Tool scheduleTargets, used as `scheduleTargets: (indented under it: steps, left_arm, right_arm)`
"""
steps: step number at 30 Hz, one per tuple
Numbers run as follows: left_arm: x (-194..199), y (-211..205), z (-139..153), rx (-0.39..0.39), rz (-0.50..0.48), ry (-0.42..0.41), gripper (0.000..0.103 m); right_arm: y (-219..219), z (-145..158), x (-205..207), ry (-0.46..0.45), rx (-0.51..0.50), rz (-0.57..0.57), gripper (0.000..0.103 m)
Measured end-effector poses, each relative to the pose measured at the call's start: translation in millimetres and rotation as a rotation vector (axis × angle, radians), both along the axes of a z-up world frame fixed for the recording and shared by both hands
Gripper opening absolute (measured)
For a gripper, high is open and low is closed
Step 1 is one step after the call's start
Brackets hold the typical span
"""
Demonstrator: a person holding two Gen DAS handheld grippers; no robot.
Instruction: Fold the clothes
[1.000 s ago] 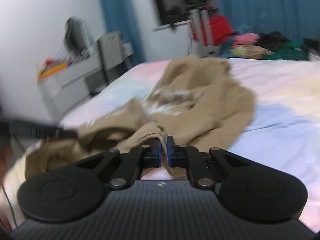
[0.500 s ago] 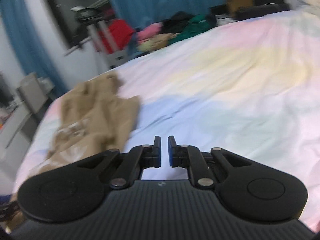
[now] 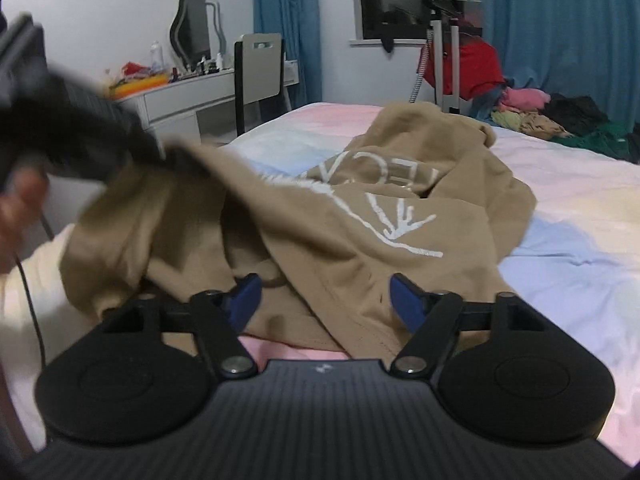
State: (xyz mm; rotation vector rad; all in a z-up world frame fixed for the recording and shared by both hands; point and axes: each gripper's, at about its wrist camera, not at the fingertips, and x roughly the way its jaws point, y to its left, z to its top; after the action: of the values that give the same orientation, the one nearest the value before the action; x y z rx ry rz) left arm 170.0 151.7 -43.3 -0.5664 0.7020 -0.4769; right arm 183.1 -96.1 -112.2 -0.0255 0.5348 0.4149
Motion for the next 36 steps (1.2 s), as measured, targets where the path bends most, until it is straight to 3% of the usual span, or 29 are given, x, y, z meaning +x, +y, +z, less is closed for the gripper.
scheduleTargets:
  steps: [2, 5, 7, 8, 10, 13, 20, 24, 30, 32, 33, 34, 36]
  left_arm:
    - [-1.0, 12.3, 0.4, -0.114, -0.007, 0.000, 0.008]
    - [0.9, 21.5, -3.6, -0.174, 0.005, 0.015, 0.008]
    - [2.4, 24.2, -6.0, -0.188, 0.013, 0.026, 0.008]
    - [3.2, 23.3, -6.9, -0.178, 0.017, 0.033, 0.008]
    - [4.9, 21.6, -8.9, -0.158, 0.025, 0.045, 0.008]
    - [6.9, 14.8, -8.5, -0.098, 0.016, 0.049, 0.009]
    - [5.8, -2.5, -6.5, 0.042, -0.098, 0.049, 0.018]
    - [0.7, -18.2, -6.0, 0.208, -0.161, 0.027, 0.030]
    - [-7.2, -37.3, -11.8, 0.407, -0.248, -0.011, 0.037]
    - [-8.7, -41.8, -14.3, 0.427, -0.266, -0.024, 0.029]
    - [-9.4, -44.1, -15.5, 0.437, -0.275, -0.031, 0.012]
    - [-10.3, -45.0, -14.9, 0.439, -0.278, -0.043, 0.003]
    - [-11.1, -43.0, -9.0, 0.405, -0.253, -0.083, 0.002]
  right_arm:
    - [4.3, -5.0, 5.7, 0.010, -0.016, 0.005, 0.067]
    - [11.2, -13.3, 8.9, 0.001, -0.088, 0.031, 0.067]
    - [10.5, -12.6, 9.0, -0.009, -0.110, -0.001, 0.052]
    - [9.4, -11.7, 9.0, -0.015, -0.117, -0.019, 0.027]
    - [4.8, -7.8, 8.4, -0.027, -0.114, -0.062, 0.021]
    - [-15.5, 8.1, 4.3, -0.041, -0.025, -0.123, 0.010]
    - [-72.7, 38.2, -0.9, -0.069, 0.187, -0.247, 0.009]
    - [-105.5, 36.4, 10.3, -0.001, 0.374, -0.291, 0.009]
    - [-122.7, 32.4, 14.3, 0.027, 0.481, -0.338, 0.009]
    - [-124.2, 29.3, 18.0, 0.043, 0.483, -0.353, 0.009]
    - [-124.0, 27.3, 19.8, 0.054, 0.477, -0.359, 0.009]
    - [-123.3, 25.0, 21.5, 0.065, 0.468, -0.365, 0.010]
    - [-122.3, 21.3, 21.5, 0.085, 0.434, -0.386, 0.011]
